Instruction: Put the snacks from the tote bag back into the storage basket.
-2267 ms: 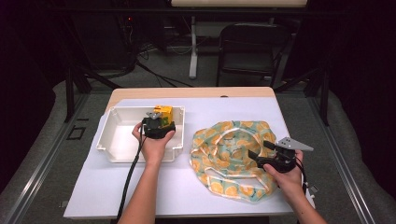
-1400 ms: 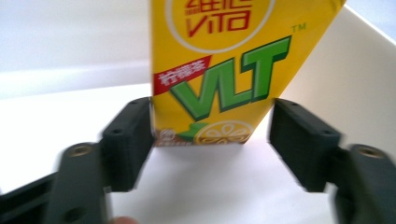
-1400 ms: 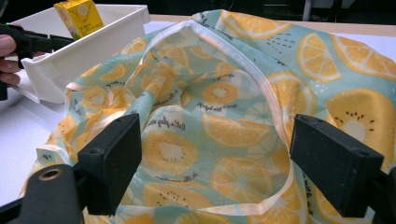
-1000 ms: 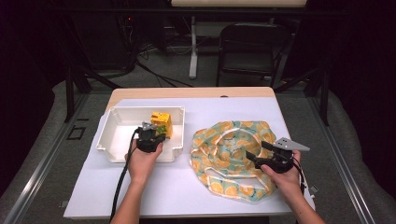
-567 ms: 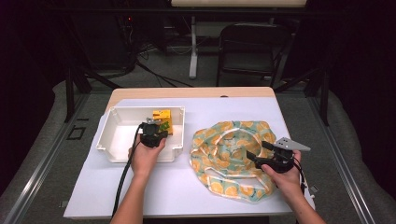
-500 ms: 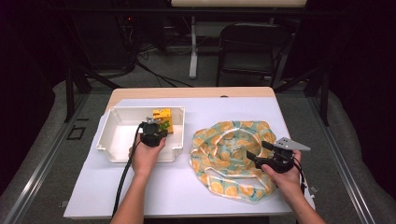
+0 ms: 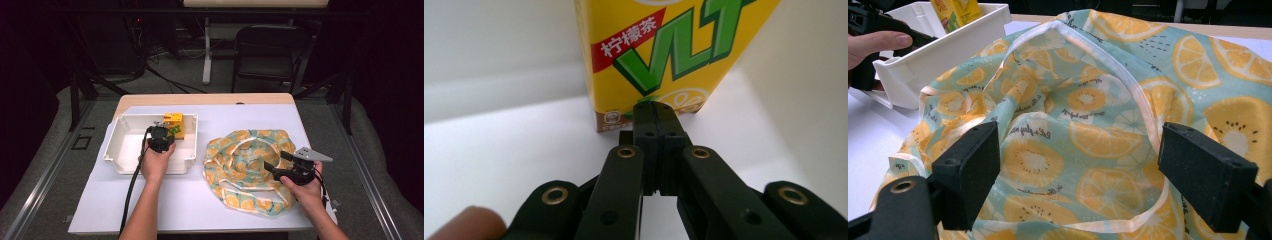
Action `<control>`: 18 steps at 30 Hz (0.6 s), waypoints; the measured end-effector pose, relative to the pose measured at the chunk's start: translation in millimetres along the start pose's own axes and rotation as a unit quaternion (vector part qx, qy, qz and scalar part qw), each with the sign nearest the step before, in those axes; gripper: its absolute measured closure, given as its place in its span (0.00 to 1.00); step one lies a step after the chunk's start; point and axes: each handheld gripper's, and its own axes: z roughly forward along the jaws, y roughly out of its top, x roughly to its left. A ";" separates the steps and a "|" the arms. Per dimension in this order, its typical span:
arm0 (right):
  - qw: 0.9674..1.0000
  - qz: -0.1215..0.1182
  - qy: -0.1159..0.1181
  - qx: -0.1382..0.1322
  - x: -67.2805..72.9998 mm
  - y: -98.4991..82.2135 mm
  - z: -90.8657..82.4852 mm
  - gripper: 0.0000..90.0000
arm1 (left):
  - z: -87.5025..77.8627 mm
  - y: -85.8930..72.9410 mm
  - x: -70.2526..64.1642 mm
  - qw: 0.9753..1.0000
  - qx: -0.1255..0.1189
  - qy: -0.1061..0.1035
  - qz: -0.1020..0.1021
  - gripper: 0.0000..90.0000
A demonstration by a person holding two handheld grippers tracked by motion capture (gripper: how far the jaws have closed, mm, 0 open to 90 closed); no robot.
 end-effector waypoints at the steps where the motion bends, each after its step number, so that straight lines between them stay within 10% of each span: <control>1: 1.000 0.001 -0.001 0.002 0.0 -0.1 -0.2 0.19 | 2.1 -0.3 0.0 1.000 -0.002 -0.002 -0.004 1.00; 10: 1.000 0.001 -0.002 0.000 -1.6 0.4 -1.4 0.19 | 4.8 -0.4 1.0 1.000 -0.006 -0.002 -0.022 0.98; 18: 1.000 0.002 -0.002 -0.001 -1.4 0.1 -0.8 0.19 | -8.3 -0.5 -7.3 0.999 -0.031 0.008 -0.003 0.63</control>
